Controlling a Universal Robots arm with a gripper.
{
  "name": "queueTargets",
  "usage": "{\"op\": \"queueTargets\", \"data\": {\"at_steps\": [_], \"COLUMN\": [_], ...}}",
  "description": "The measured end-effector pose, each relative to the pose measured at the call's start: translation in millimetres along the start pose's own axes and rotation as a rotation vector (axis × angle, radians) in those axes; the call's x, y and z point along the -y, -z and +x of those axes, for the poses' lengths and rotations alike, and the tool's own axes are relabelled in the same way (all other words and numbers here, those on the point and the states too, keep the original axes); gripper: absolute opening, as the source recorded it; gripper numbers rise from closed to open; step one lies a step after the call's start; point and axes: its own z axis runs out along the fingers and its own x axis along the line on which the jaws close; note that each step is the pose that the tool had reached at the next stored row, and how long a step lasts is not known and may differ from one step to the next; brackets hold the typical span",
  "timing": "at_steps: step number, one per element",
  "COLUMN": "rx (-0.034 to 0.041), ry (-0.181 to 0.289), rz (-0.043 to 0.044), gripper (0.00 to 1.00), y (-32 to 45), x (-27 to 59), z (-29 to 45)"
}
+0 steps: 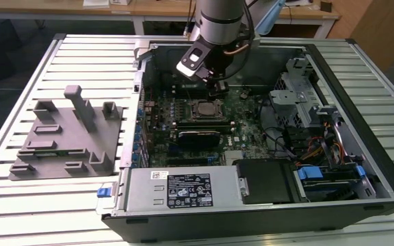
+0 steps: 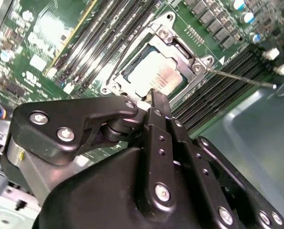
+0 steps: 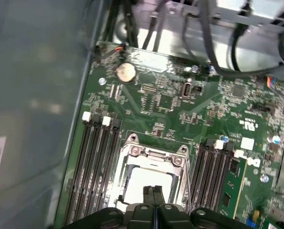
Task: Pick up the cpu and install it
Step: 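Install the first cpu locking lever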
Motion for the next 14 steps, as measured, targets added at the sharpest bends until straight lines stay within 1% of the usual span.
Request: {"op": "queueTargets", "data": {"at_steps": [14], "rx": [-0.0028], "ry": [0.247], "rz": [0.0007], "gripper": [0.11], "y": [-0.4], "x": [0.0], "z": [0.0]}}
